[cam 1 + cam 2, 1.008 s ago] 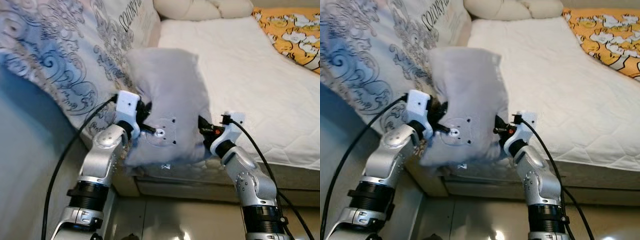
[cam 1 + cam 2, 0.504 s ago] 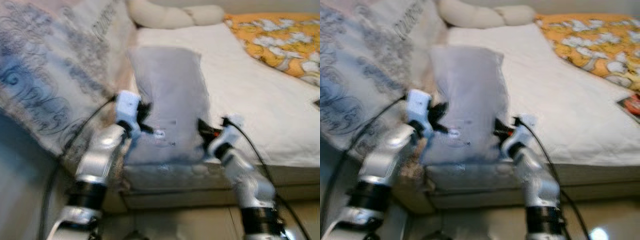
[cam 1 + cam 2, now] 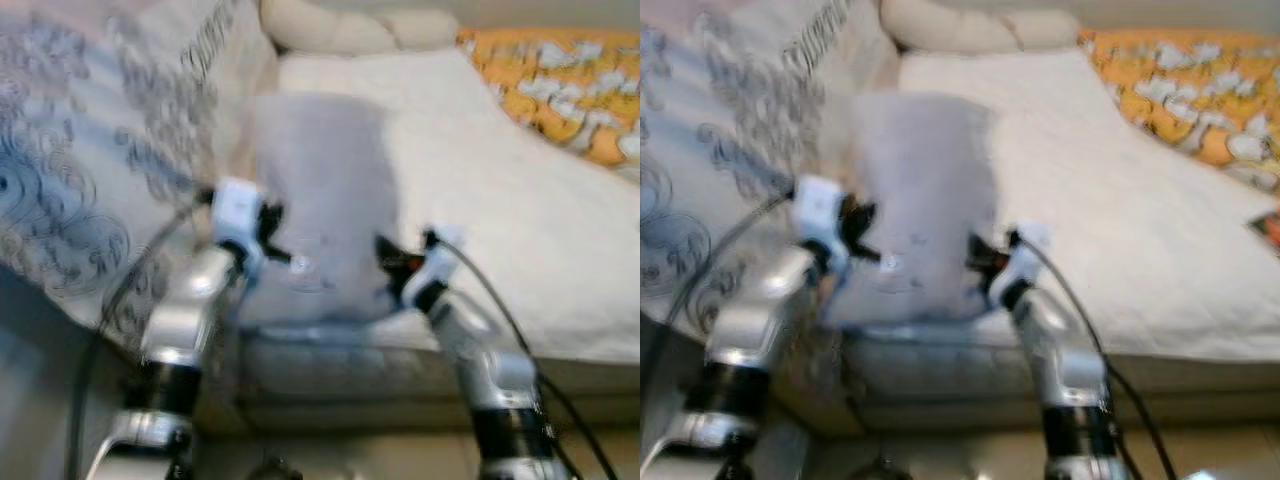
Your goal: Clean up the room
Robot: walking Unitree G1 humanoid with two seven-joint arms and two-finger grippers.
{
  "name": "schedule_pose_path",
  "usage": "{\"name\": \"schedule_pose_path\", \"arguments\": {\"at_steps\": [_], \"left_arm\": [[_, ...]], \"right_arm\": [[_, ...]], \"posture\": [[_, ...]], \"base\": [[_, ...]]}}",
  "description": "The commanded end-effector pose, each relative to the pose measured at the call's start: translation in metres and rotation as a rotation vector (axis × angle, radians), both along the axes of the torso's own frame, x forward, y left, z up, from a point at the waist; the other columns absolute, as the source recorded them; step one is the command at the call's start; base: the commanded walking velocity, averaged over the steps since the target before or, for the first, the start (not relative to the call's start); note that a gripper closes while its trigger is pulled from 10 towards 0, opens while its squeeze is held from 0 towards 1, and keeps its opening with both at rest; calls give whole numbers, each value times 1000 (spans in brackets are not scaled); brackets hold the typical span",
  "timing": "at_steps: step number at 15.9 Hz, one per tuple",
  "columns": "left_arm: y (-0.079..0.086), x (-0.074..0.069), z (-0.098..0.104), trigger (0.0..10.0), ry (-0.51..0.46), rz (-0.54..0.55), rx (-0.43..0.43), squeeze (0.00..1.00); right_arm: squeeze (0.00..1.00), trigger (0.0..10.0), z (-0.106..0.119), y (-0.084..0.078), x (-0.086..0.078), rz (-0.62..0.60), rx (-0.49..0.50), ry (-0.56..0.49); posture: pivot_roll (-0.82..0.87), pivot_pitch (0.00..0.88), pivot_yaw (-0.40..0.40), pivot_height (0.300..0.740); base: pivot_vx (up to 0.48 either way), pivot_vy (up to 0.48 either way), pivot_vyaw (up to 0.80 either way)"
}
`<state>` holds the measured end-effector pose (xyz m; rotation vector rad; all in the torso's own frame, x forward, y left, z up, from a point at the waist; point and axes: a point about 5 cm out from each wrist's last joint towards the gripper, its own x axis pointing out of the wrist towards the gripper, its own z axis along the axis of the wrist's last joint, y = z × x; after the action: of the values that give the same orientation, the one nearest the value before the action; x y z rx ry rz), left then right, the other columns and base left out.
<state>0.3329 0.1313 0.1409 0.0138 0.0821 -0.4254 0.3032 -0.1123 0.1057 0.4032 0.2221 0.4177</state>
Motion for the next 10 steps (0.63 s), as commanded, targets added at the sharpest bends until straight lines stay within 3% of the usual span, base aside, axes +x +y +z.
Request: {"name": "schedule_pose_path", "arguments": {"at_steps": [1,10], "left_arm": [[-20,0,9,10000,-41,-72,-12,0],[-22,0,7,10000,-32,-93,-6,0]], "right_arm": [[0,10000,6,-3,2,-3,15,-22],[0,10000,4,-4,0,-16,23,-15]], "posture": [[41,0,52,740],[31,0,67,740]], "base": [[360,0,0],[362,0,0]]}}
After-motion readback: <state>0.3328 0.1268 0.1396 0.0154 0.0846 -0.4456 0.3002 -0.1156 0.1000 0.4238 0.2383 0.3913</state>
